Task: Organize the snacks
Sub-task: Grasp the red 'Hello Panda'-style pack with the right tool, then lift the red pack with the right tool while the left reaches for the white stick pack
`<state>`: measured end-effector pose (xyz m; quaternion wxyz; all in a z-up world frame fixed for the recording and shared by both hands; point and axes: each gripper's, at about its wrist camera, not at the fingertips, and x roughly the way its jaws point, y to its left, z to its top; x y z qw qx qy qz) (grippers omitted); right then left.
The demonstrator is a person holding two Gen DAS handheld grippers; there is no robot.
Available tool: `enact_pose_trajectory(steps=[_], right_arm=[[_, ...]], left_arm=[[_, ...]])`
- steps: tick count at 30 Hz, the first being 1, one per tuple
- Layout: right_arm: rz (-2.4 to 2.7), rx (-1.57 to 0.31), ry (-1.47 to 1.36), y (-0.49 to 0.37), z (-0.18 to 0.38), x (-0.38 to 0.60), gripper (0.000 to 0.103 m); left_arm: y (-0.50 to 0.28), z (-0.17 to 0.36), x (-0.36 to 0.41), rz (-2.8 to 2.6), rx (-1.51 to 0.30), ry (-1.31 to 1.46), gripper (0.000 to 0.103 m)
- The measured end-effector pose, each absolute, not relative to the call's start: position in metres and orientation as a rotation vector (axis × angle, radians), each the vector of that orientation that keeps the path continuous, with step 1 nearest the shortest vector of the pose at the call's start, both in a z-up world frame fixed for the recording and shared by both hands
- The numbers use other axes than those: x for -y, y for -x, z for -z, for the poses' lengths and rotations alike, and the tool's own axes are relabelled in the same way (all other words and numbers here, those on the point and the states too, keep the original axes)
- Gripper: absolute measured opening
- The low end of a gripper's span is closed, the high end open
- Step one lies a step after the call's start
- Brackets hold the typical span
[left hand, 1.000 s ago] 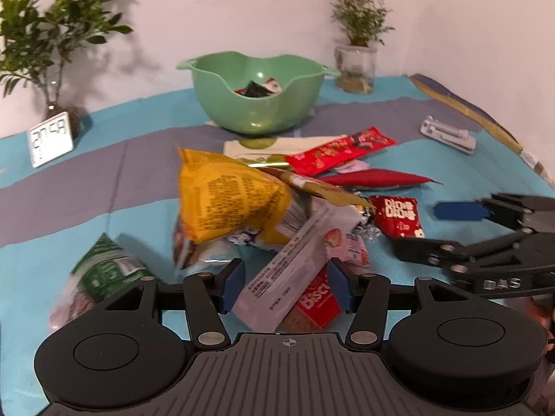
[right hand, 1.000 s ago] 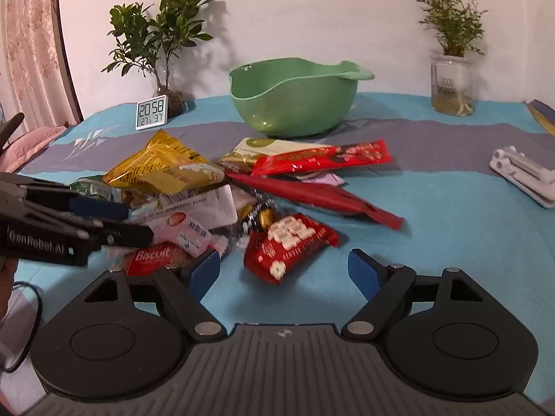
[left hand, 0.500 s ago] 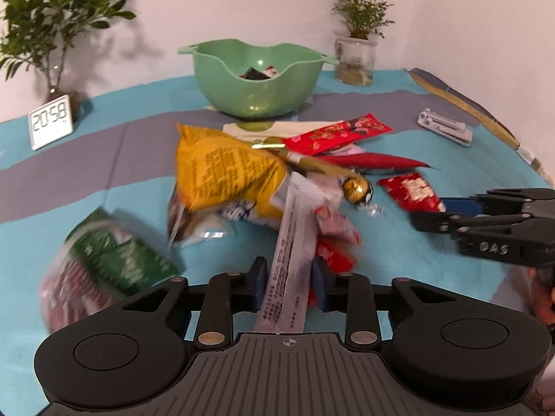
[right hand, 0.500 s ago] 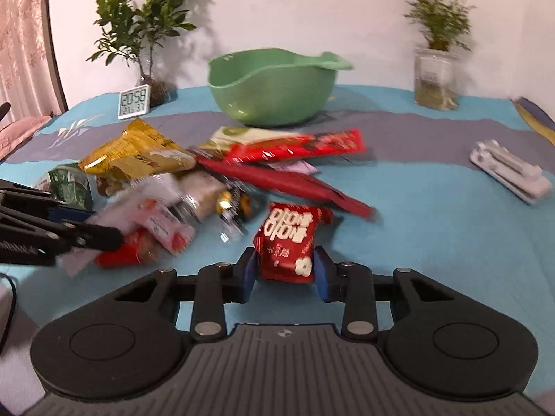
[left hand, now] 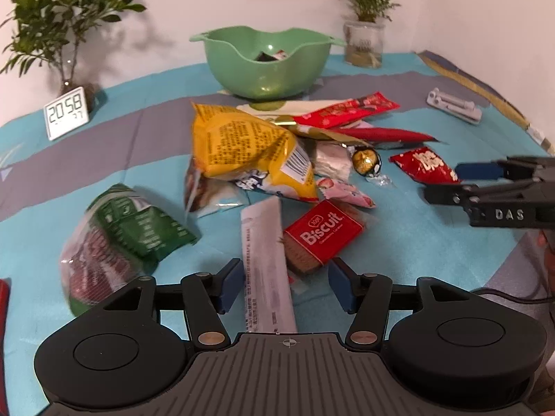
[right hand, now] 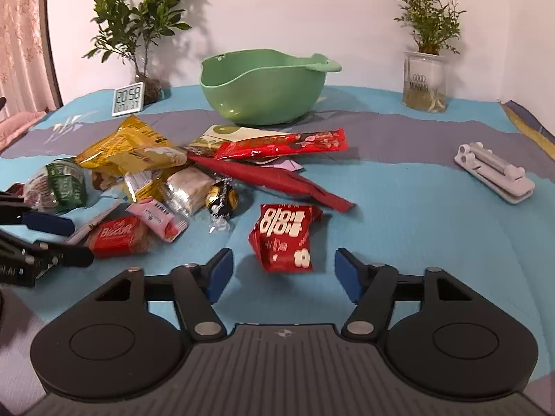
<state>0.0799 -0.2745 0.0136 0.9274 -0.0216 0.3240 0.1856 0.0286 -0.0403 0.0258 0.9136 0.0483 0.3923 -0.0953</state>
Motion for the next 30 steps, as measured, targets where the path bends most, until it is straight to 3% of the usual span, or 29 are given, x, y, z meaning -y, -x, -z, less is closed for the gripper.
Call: enact_pose_trajectory(steps=[10,11,12,14,20,27,30], right_arm=[[-0.378,-0.661,0.043,-0.093,-0.01,0.268,0.073],[-0.375,-0.658,0.044,-0.092,-0.01,0.268,0.07],[-0.368,-0.652,0.05,-0.091,-0.01,0.269,0.058],[-0.369,-0.647,0.063,-0.089,-0.009,0.27,0.044],[-0.368,-0.649,0.053,-0.088,-0.009,0.271,0.045],[-0.373,-0.651,0.07,-0.089,-0.009,0.265,0.057],[-0.373,-0.65,0.072,-0.09,-0.009,0.265,0.057]], left_arm=[[-0.027,-0.024,0.029,0.174,-0.821,-0.064,0.103],[-0.025,-0.024,0.025,0.168,-0.822,-0.061,0.103],[-0.024,-0.024,0.023,0.164,-0.822,-0.055,0.103],[-0.022,-0.026,0.015,0.163,-0.825,-0.026,0.103],[-0.024,-0.031,0.002,0.169,-0.828,0.052,0.103],[-0.04,-0.027,0.004,0.154,-0.837,0.083,0.103],[-0.042,-0.026,0.001,0.144,-0.833,0.102,0.097]])
